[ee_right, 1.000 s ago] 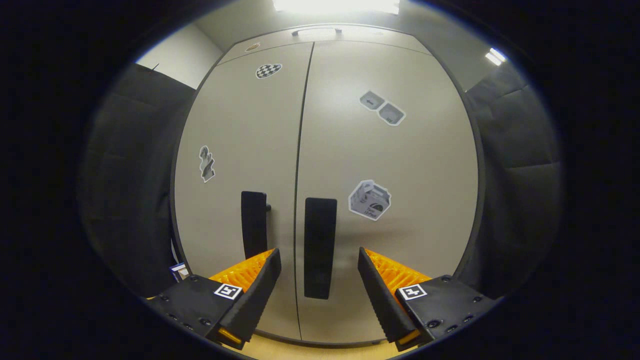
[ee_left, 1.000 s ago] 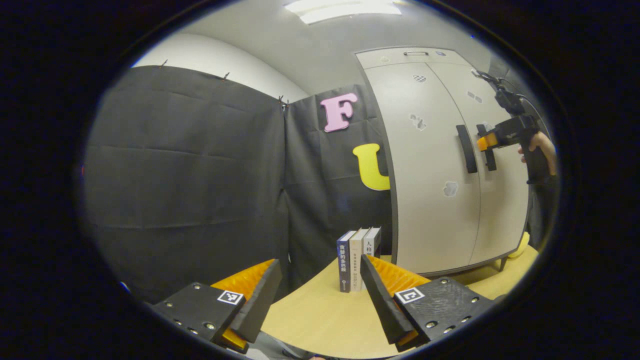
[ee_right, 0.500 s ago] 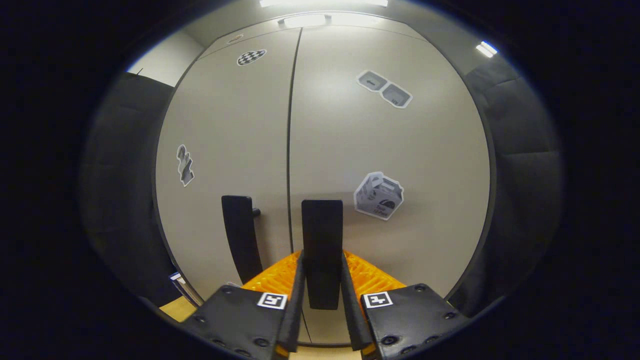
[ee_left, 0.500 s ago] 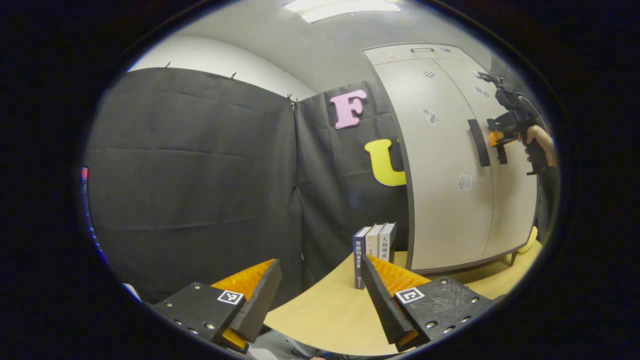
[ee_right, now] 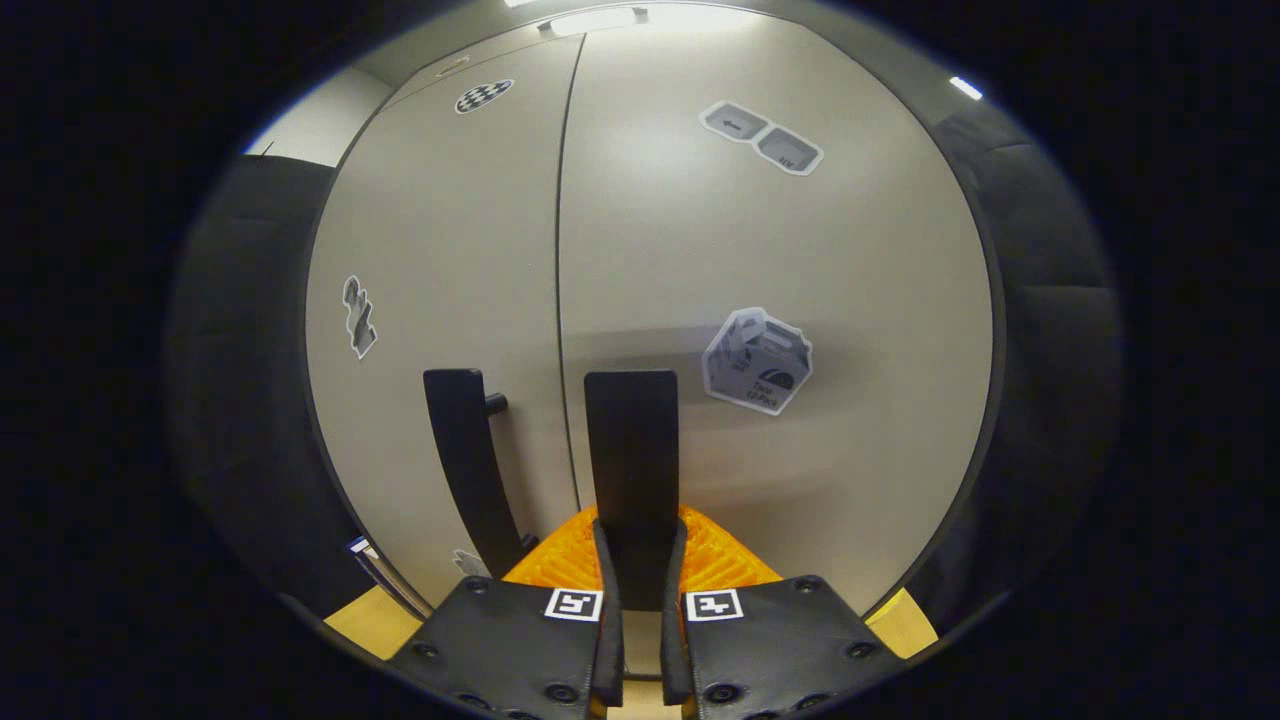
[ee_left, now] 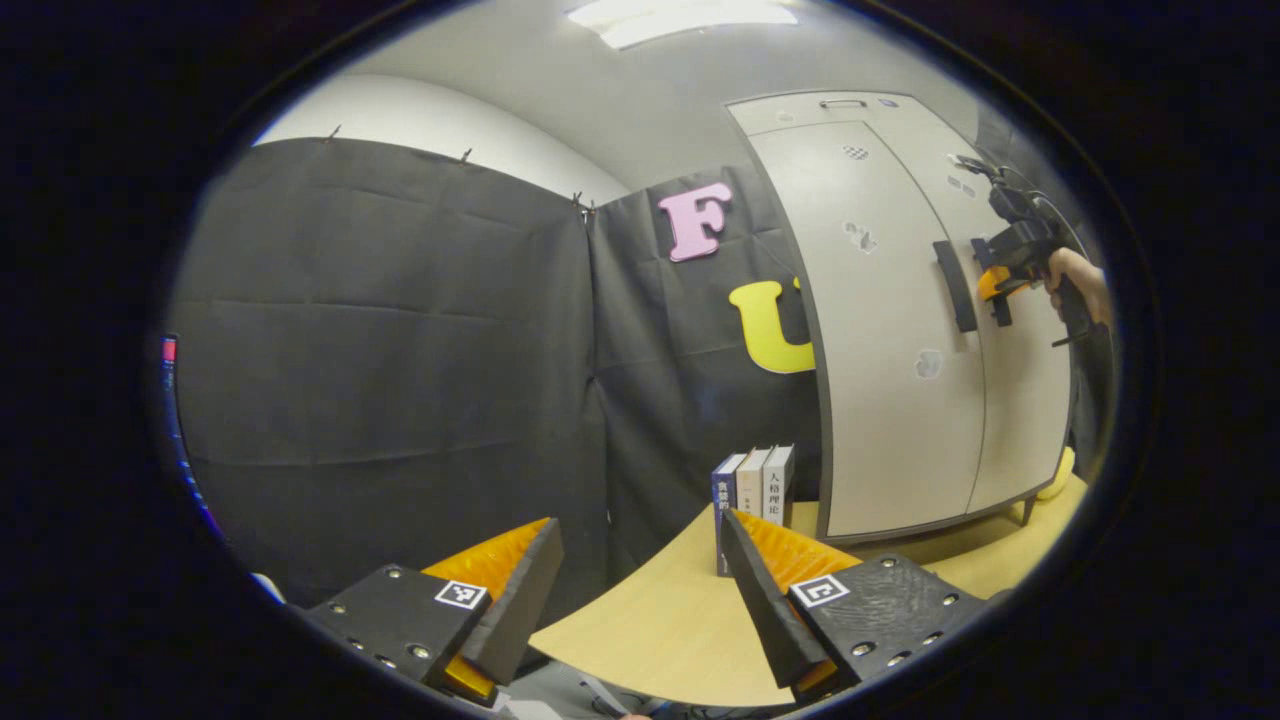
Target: Open the right door of the double-door shoe cabinet with the right hand, and open the left door with the left hand.
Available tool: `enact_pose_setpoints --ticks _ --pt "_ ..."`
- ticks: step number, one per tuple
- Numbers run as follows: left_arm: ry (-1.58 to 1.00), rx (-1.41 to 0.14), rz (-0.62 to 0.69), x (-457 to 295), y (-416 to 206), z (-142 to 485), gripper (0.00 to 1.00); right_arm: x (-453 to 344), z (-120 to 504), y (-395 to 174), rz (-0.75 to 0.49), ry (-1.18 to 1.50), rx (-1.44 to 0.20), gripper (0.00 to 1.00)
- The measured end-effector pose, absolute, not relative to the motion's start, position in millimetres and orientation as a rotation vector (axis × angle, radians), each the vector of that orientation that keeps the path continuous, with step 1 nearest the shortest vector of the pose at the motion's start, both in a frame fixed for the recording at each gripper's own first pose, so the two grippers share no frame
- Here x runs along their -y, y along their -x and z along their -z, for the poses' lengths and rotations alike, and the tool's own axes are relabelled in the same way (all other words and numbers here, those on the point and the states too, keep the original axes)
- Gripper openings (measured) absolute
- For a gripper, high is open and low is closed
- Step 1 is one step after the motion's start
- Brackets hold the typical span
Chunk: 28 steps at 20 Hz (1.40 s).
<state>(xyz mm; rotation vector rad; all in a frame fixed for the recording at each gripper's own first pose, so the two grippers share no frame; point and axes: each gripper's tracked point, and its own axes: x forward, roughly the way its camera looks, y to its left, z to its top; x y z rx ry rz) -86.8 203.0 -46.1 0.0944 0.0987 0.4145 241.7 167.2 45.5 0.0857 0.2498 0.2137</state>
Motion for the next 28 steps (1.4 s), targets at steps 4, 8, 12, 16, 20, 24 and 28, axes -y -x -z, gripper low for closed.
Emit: enact_pose_setpoints --ticks 4,8,12,16,20,24,28 --pt "-0.087 -0.087 -0.38 -197 89 45 0.94 -167 -48 -237 -0.253 -0.084 -0.26 0.08" --pt "-0.091 -0.073 -0.346 -185 80 40 0.94 -163 -48 -234 -0.277 -0.093 -0.266 0.07" --pt "-0.097 -0.064 -0.313 -172 74 35 0.94 -159 -47 -232 -0.307 -0.096 -0.271 0.07" --pt "-0.102 -0.051 -0.283 -157 66 29 0.94 -156 -48 -232 -0.337 -0.095 -0.275 0.1" --pt "-0.102 -0.041 -0.242 -135 57 24 0.94 -154 -51 -240 -0.365 -0.091 -0.283 0.07" --pt "-0.1 -0.038 -0.196 -109 48 23 0.94 -148 -51 -231 -0.398 -0.095 -0.291 0.07" --pt "-0.105 -0.026 -0.15 -82 40 17 0.94 -140 -49 -218 -0.446 -0.12 -0.281 0.1"
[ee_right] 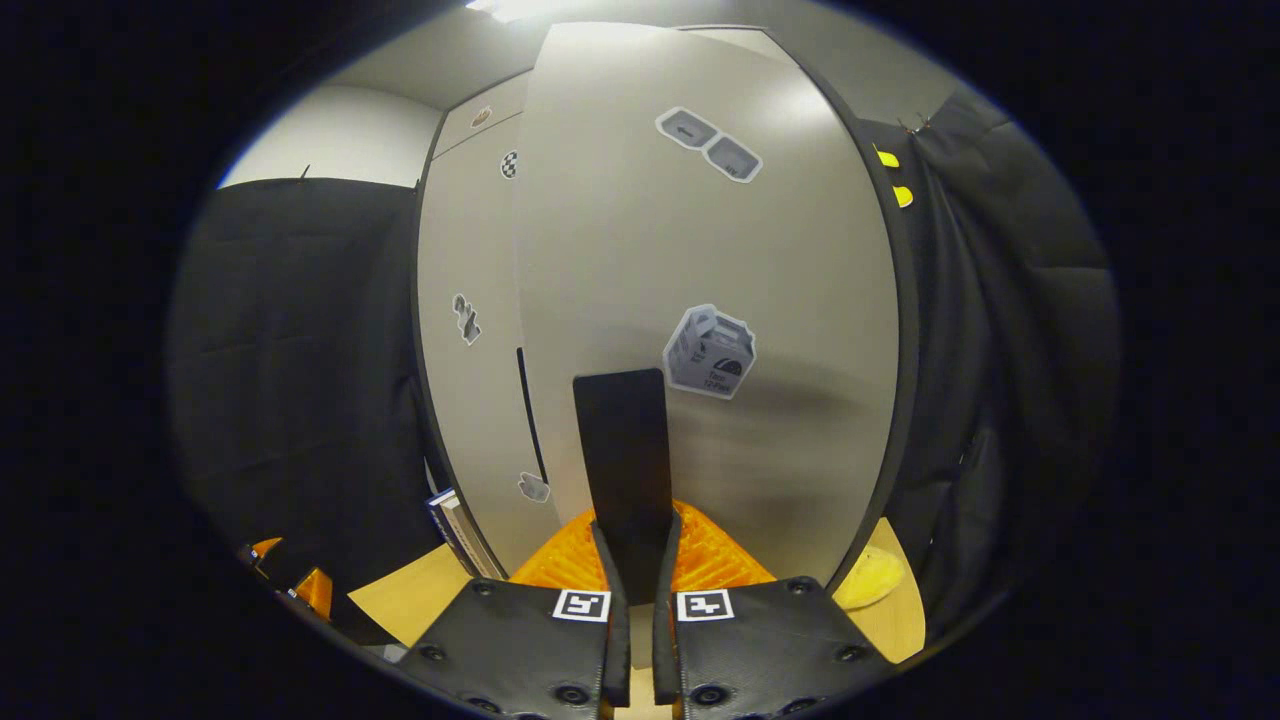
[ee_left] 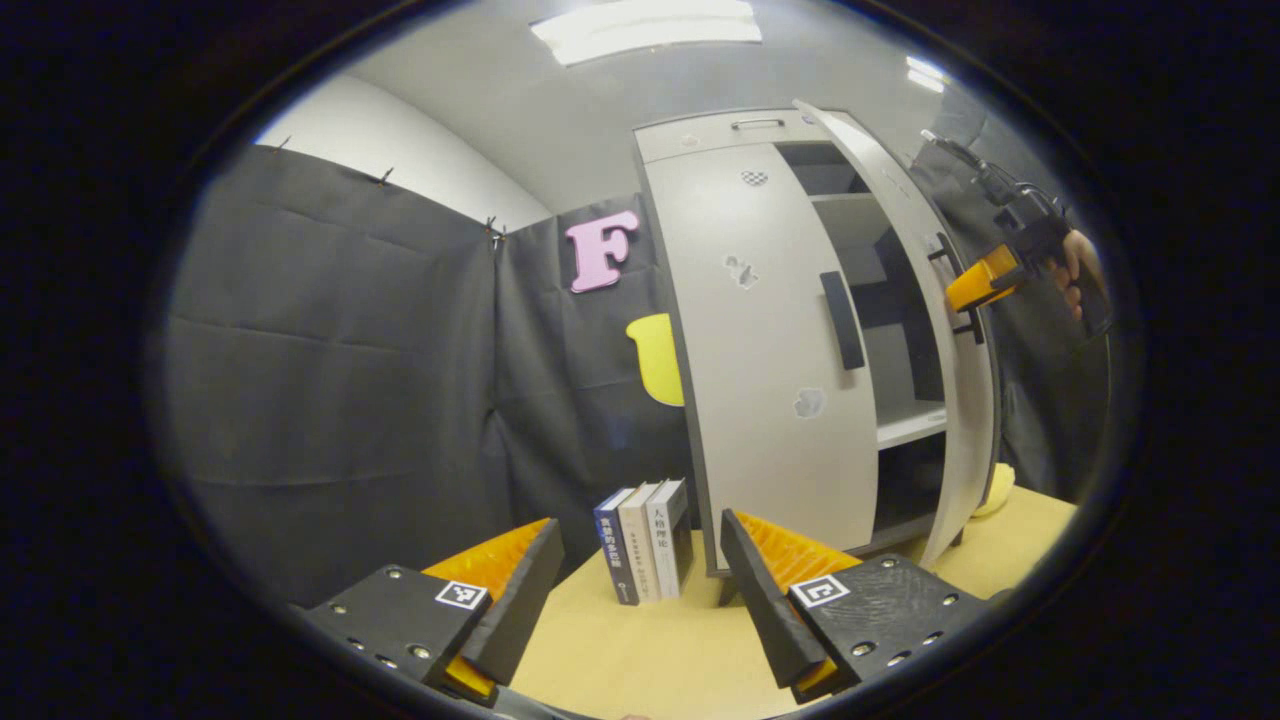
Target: Open the right door of the double-door shoe cabinet with the right hand, and open the left door with the left hand.
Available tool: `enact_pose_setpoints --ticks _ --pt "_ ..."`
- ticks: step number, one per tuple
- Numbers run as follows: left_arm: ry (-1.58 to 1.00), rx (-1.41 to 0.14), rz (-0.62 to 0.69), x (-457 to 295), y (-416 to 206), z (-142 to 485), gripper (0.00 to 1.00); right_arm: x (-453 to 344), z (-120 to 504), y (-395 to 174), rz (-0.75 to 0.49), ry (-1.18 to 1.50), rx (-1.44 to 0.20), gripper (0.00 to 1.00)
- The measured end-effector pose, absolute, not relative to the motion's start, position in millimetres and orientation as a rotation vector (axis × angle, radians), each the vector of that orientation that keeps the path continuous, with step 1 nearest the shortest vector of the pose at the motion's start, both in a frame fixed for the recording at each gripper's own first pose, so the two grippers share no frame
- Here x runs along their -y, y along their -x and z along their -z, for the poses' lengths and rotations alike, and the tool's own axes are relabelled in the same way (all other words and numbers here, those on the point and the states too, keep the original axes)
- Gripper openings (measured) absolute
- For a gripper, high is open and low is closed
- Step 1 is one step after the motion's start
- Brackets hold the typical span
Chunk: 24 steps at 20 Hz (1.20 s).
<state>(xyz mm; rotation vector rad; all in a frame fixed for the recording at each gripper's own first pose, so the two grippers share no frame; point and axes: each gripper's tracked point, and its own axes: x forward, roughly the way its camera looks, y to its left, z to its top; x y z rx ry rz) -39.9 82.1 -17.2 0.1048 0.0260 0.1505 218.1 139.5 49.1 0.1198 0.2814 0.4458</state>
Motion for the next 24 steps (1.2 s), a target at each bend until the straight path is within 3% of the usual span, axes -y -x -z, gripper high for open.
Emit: enact_pose_setpoints --ticks 24 --pt "-0.051 -0.056 -0.026 13 9 26 0.94 -87 -51 -199 -0.466 -0.086 -0.23 0.07"
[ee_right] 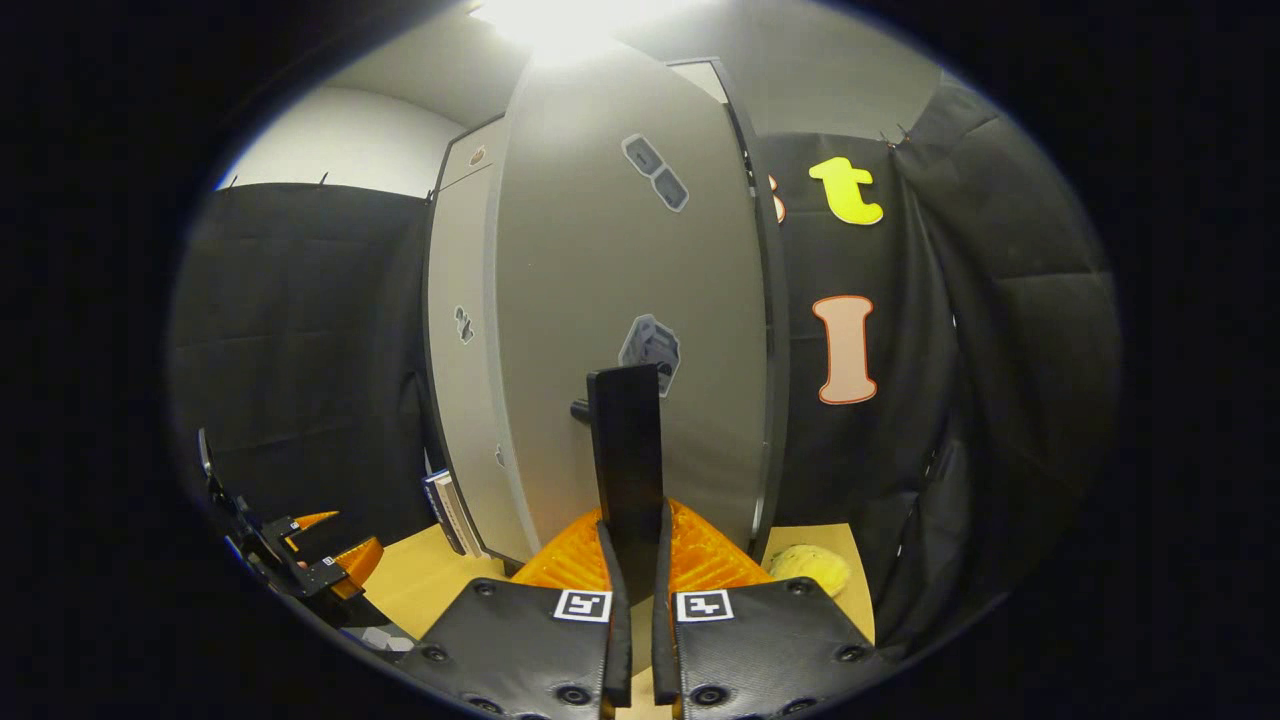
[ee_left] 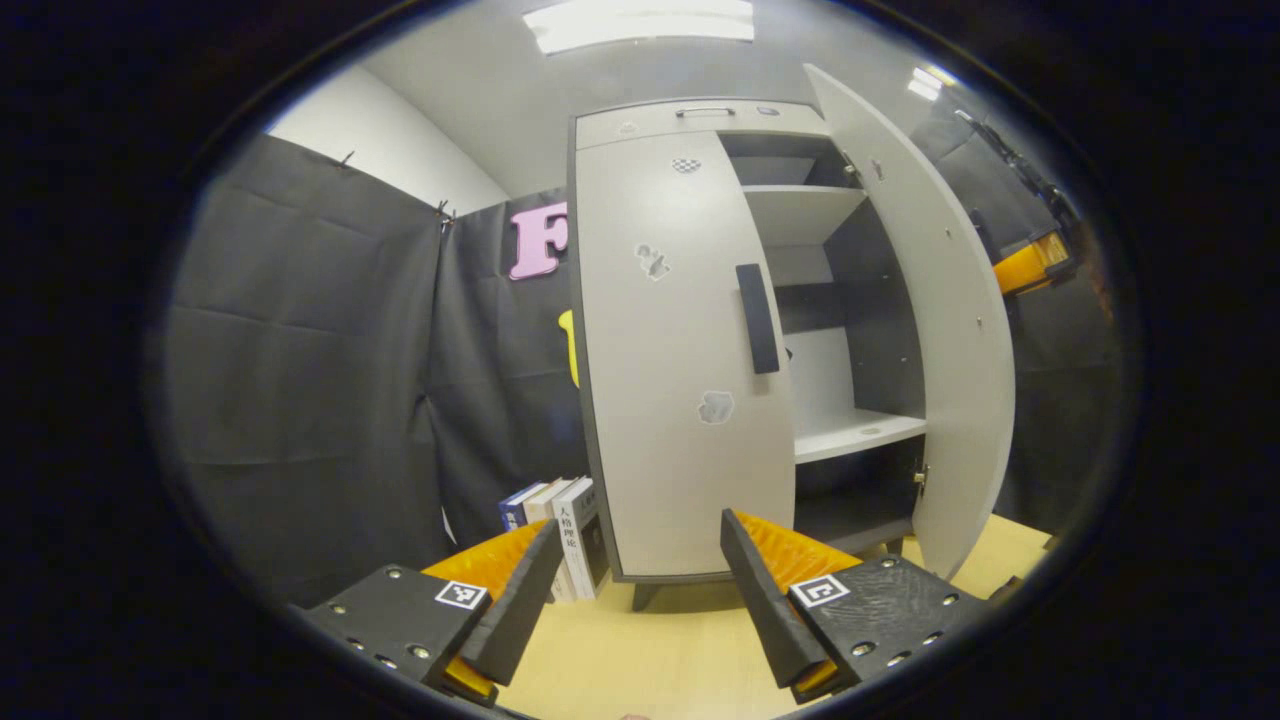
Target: Open the right door of the double-door shoe cabinet with the right hand, and open the left door with the left hand.
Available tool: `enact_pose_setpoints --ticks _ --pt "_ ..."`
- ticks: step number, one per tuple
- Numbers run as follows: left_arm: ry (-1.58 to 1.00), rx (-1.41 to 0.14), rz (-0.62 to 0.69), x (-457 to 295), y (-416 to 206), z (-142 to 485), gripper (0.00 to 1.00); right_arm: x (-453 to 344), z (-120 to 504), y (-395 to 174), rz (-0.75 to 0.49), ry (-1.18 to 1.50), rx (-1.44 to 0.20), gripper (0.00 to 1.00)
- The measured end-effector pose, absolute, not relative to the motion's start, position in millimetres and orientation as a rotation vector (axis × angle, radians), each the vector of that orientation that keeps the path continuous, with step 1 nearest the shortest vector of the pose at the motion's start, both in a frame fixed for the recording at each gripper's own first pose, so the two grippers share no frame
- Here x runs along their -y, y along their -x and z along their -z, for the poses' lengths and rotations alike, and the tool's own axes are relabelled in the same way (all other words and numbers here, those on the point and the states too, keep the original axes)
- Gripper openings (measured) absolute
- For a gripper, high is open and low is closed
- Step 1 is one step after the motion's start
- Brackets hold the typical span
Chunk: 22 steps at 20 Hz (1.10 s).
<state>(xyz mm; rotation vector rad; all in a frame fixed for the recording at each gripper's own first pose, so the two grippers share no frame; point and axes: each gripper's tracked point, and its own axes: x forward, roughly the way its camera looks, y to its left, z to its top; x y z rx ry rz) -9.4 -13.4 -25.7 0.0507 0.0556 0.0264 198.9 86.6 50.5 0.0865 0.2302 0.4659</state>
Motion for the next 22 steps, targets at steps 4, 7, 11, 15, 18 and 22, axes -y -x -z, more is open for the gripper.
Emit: enact_pose_setpoints --ticks 4,7,11,15,18,22 --pt "-0.06 -0.06 -0.036 12 11 26 0.94 -76 -51 -200 -0.439 -0.074 -0.224 0.07" --pt "-0.055 -0.068 -0.033 16 10 28 0.94 -55 -51 -205 -0.366 -0.071 -0.211 0.09" --pt "-0.038 -0.083 -0.007 31 5 29 0.94 -22 -50 -212 -0.253 -0.044 -0.197 0.09" --pt "-0.026 -0.09 0.034 50 0 27 0.94 -24 -51 -208 -0.26 -0.094 -0.178 0.08" --pt "-0.014 -0.089 0.08 68 -6 19 0.94 -17 -48 -205 -0.251 -0.067 -0.158 0.09" --pt "0.017 -0.063 0.182 96 -31 -8 0.94 1 -48 -187 -0.218 -0.043 -0.134 0.17"
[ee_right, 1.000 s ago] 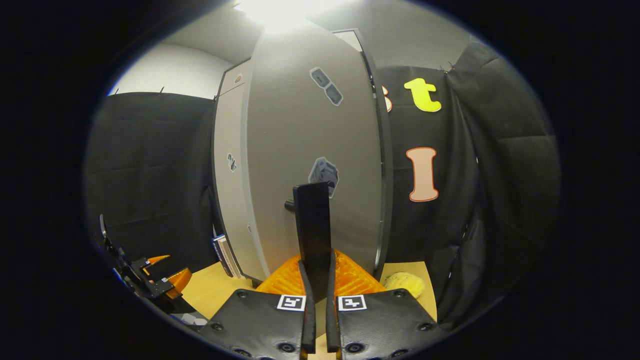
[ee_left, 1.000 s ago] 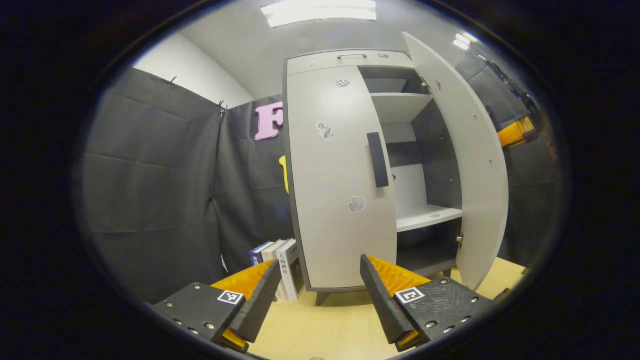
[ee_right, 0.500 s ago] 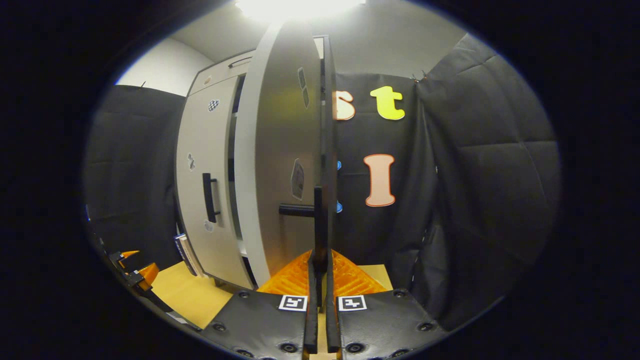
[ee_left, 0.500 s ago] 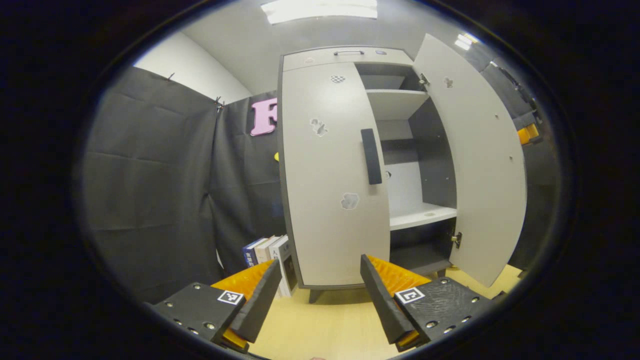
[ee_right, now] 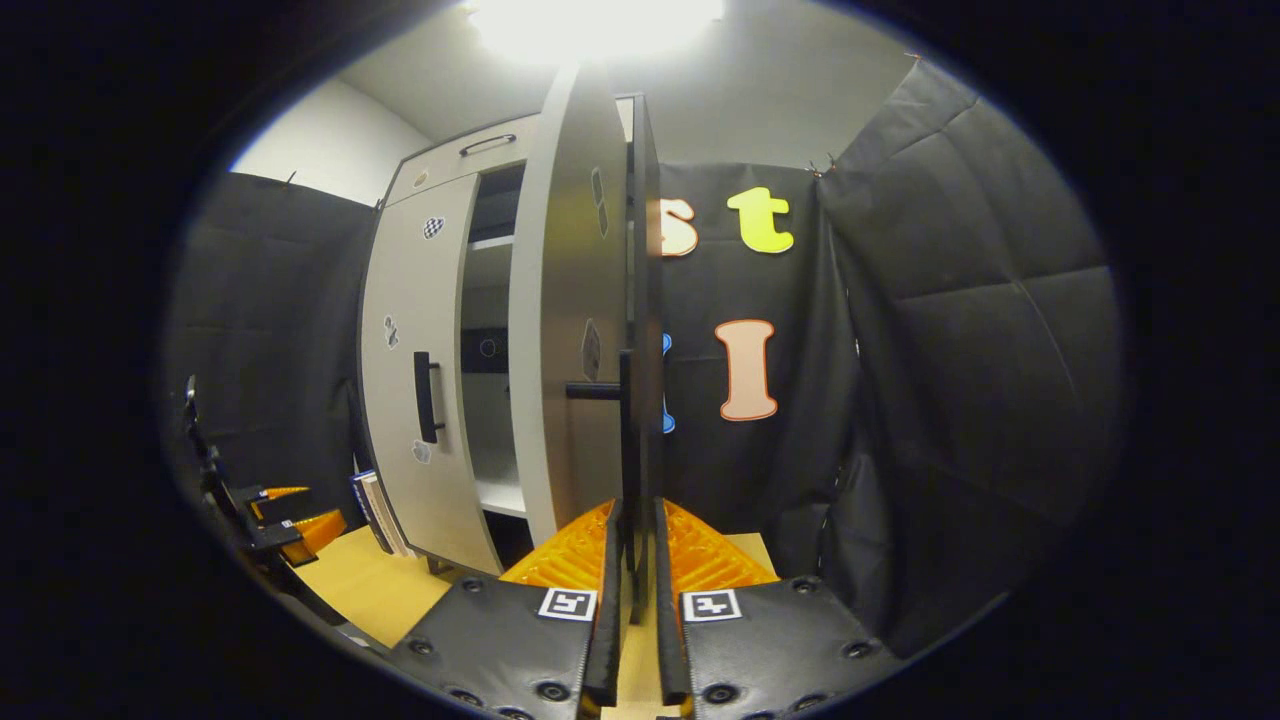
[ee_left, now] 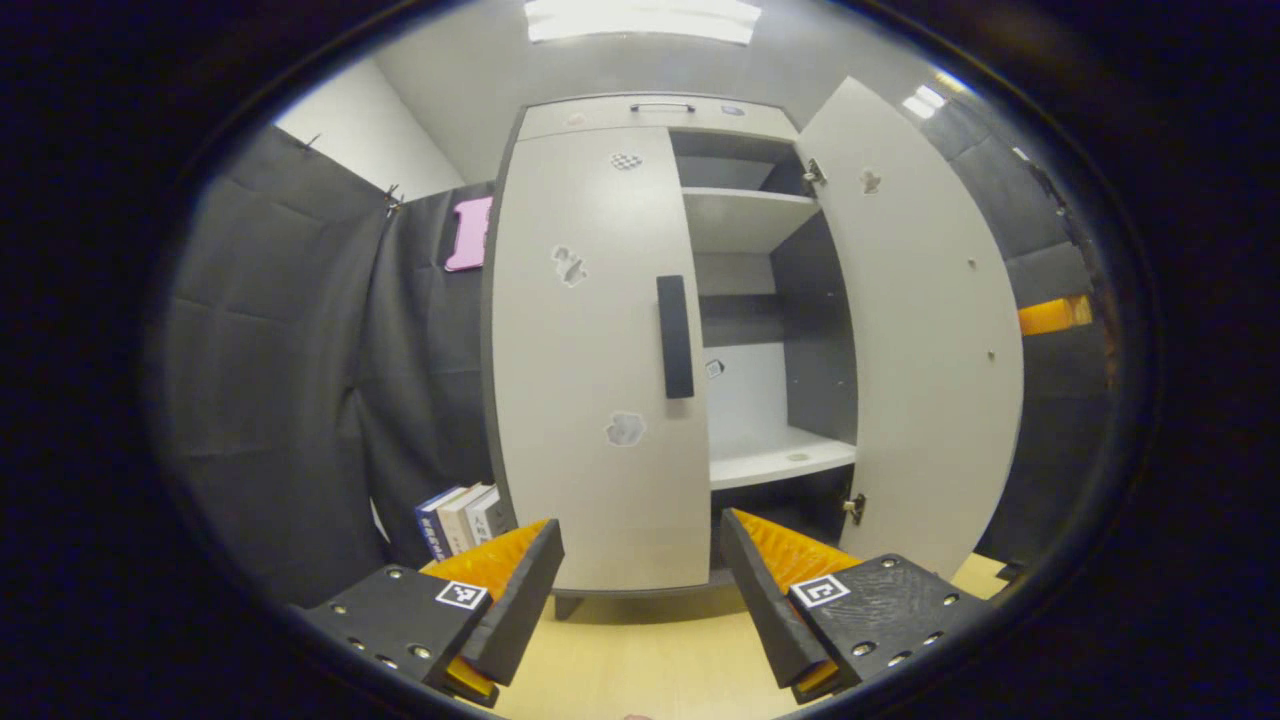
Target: Open the right door of the double-door shoe cabinet with the right hand, and open the left door with the left hand.
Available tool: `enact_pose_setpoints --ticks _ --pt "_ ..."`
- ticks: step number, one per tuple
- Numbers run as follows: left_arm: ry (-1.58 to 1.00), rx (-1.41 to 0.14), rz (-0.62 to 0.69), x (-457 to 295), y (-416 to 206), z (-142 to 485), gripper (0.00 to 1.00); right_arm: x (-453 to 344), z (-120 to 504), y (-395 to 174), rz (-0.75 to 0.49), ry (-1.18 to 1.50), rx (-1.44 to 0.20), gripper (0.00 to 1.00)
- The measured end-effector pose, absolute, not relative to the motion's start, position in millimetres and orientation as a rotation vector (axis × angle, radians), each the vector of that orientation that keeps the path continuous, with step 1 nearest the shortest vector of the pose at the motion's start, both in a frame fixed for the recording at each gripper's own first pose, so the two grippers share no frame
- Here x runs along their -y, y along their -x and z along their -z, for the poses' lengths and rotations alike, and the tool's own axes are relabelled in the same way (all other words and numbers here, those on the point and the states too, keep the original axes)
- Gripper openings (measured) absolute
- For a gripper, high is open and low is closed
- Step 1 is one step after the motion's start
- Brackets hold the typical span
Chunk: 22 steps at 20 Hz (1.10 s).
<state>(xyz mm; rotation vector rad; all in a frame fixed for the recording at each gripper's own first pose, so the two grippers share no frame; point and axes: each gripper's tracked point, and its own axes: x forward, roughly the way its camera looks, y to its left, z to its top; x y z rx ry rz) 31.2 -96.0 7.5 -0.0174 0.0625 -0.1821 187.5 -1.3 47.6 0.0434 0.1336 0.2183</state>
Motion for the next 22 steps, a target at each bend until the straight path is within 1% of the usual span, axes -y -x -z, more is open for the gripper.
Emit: enact_pose_setpoints --ticks 1,5,6,9,12,15,18,22 --pt "0.022 -0.053 0.203 101 -39 -17 0.94 11 -45 -183 -0.194 -0.021 -0.131 0.2" --pt "0.084 -0.041 0.269 119 -71 -49 0.94 40 -31 -158 -0.11 0.056 -0.133 1.0" --pt "0.11 -0.04 0.276 121 -80 -56 0.94 47 -28 -153 -0.086 0.062 -0.129 0.98" --pt "0.152 -0.031 0.282 124 -107 -78 0.94 52 -15 -144 -0.061 0.025 -0.152 0.98" --pt "0.112 -0.03 0.269 121 -139 -95 0.93 65 -3 -136 -0.019 -0.008 -0.173 0.98" --pt "0.084 -0.015 0.267 122 -167 -112 0.94 71 6 -126 -0.011 -0.047 -0.199 0.98" --pt "0.041 -0.032 0.264 130 -189 -112 0.93 83 8 -123 0.021 -0.064 -0.2 0.96" --pt "0.018 -0.084 0.272 141 -216 -97 0.93 93 15 -117 0.048 -0.076 -0.217 0.97"
